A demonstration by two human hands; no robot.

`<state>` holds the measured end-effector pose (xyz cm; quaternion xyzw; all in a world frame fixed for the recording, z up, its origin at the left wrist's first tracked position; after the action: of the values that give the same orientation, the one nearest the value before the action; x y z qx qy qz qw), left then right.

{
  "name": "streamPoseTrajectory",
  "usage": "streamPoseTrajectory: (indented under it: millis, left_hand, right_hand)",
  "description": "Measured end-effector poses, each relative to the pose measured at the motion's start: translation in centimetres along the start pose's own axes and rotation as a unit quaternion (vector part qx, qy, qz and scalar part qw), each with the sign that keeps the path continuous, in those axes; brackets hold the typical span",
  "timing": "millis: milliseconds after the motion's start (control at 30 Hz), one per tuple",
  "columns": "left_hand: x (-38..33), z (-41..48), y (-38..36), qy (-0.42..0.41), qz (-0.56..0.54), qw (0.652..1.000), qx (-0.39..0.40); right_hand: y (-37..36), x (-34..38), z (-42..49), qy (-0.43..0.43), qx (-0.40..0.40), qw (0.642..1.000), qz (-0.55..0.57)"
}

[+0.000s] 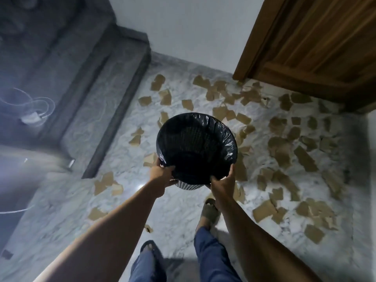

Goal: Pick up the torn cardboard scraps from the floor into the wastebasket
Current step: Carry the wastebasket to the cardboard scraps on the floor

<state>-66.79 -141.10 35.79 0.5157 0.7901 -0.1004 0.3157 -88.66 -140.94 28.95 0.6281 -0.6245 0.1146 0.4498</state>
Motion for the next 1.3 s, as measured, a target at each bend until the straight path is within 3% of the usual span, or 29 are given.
streamPoseTrajectory:
  millis: [133, 267, 533, 733, 933, 1300]
  left_hand:
    - [2.5, 6.2, -4.6, 0.033, 0.048, 0.998, -0.006]
    - [6.5, 14.8, -8.8, 0.037, 0.056, 0.998, -0.017]
    - [9.1, 33.9, -16.1, -0.062, 0.102, 0.993, 0.007]
    - [6.0, 43.3, -19.7, -0.119, 0.15, 0.981, -0.007]
    - [5.8, 47.2, -21.9, -0.12, 0.181, 0.976, 0.018]
    - [3.7, 44.6, -20.7, -0.145, 0.191, 0.971, 0.024]
  right_hand:
    - [0.6, 1.1, 4.5, 0.033, 0.005, 0.996, -0.088]
    - [-1.3, -3.1, 12.7, 0.056, 0.032, 0.993, -0.097]
    - [-10.4, -9.2, 31.1, 0.151, 0.044, 0.987, -0.022]
    - [-14.9, -7.1, 40.2, 0.238, 0.002, 0.967, -0.086]
    - [-17.4, -7.1, 46.0, 0.221, 0.016, 0.969, -0.111]
    - [-16.1, -6.2, 44.0, 0.219, 0.035, 0.967, -0.125]
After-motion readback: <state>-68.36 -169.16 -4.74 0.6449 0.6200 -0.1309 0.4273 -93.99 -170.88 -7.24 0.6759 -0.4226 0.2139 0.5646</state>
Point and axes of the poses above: each hand's wrist, its own z-axis towards the middle knuckle, its own y-axis out of the back of the hand, x = y × z, the point moved 3 cm from there along z, towards the middle knuckle, and after that the axes turned 6 degrees about -x, right-handed, at the moved point
